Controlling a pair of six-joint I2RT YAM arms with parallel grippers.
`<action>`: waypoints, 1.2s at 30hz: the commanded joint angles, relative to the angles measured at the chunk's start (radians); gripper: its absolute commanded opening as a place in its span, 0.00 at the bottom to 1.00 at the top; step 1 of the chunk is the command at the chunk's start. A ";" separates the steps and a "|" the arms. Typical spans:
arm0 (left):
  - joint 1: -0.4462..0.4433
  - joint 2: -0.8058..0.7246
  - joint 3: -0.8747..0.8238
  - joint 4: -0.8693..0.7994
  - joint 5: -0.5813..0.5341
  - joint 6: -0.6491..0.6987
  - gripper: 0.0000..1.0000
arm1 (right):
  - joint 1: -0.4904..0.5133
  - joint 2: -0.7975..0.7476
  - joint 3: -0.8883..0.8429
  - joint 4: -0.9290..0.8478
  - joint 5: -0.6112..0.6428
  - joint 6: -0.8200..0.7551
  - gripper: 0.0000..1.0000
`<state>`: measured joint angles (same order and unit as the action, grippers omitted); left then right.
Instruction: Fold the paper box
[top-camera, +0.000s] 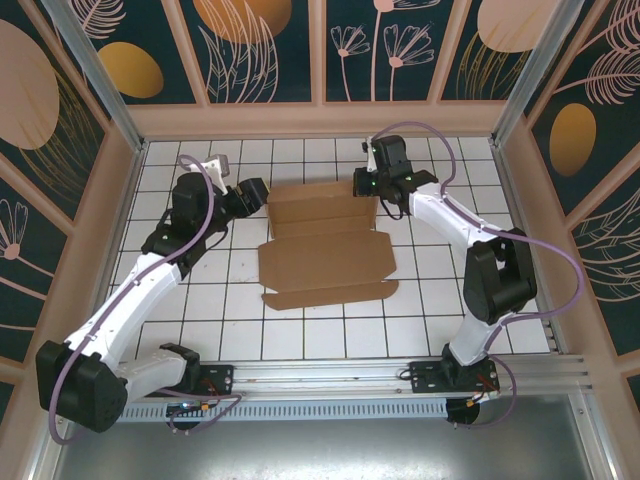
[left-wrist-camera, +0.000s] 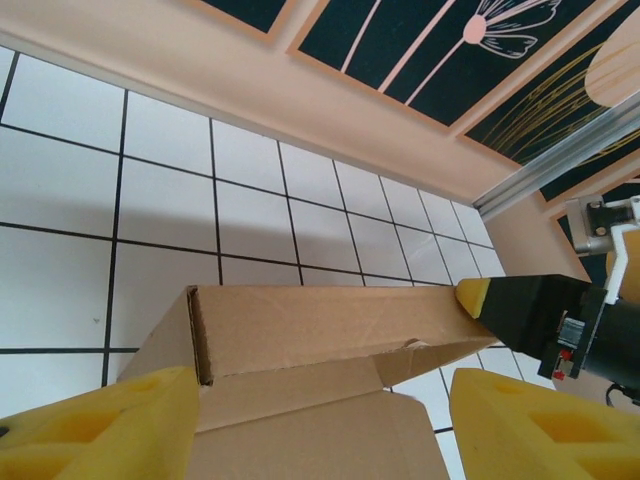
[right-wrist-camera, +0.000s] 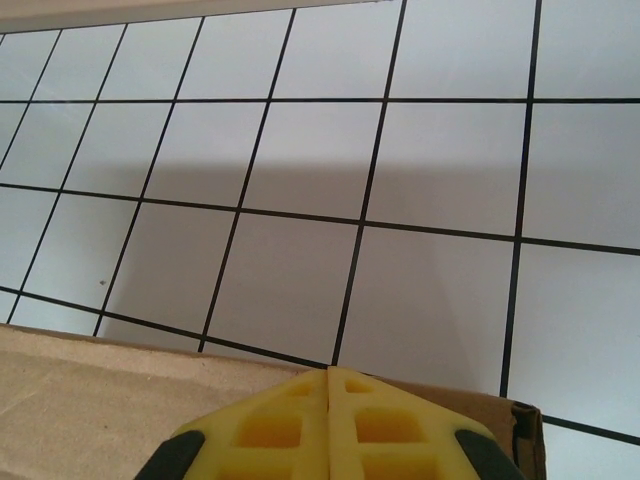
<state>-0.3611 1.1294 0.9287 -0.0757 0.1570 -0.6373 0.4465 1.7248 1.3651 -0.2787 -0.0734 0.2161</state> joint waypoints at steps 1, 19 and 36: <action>-0.004 -0.042 0.038 -0.028 0.015 0.025 0.66 | -0.014 0.054 0.049 -0.036 -0.017 -0.006 0.08; -0.003 -0.087 0.299 -0.130 -0.040 0.048 0.66 | -0.209 0.290 0.094 -0.054 -0.149 0.178 0.16; -0.003 -0.118 0.311 -0.111 -0.115 0.078 0.67 | 0.079 -0.161 -0.422 0.292 0.062 0.020 0.60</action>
<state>-0.3611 1.0206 1.2526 -0.2058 0.0429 -0.5751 0.5182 1.4769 0.8482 -0.0261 -0.1303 0.3950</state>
